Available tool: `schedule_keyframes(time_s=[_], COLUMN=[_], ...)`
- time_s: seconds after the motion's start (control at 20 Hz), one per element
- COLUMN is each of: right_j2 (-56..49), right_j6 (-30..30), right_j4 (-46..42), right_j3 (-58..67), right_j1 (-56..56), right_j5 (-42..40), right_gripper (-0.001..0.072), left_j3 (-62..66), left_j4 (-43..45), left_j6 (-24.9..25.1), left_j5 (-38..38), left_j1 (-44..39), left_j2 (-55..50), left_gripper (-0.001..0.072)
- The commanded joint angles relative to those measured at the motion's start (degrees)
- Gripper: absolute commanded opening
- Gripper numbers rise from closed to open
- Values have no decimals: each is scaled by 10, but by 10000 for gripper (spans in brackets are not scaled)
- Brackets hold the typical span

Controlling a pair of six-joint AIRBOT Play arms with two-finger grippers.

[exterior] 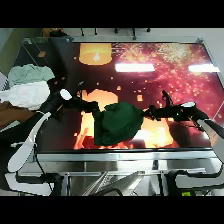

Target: Fold the shirts.

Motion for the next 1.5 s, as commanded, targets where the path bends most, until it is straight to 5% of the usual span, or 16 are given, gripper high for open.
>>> schedule_keyframes(time_s=[0.0,0.25,0.5,0.7,0.85,0.95,1.1,1.3,1.45], right_j2=[22,116,202,242,218,200,186,144,66], right_j6=[-38,-30,-30,-30,-42,-65,-101,-114,-114], right_j4=[71,167,113,57,127,188,148,-26,-57], right_j3=[71,363,631,642,596,536,389,172,83], right_j1=[-3,-73,-206,-214,-212,-190,-73,73,99], right_j5=[53,108,96,85,149,203,209,42,-42], right_gripper=[19,19,20,20,20,20,21,21,28], left_j3=[63,255,412,382,249,136,-31,-255,-351], left_j4=[-5,-5,1,14,-106,-208,-223,-153,-122], left_j6=[-6,-34,-36,-35,14,56,87,95,107], left_j5=[-33,-72,-65,-91,-119,-113,-70,44,175], left_j1=[19,94,236,390,456,443,355,199,119], left_j2=[72,231,383,464,499,509,508,443,345], left_gripper=[14,13,13,13,13,13,13,14,16])
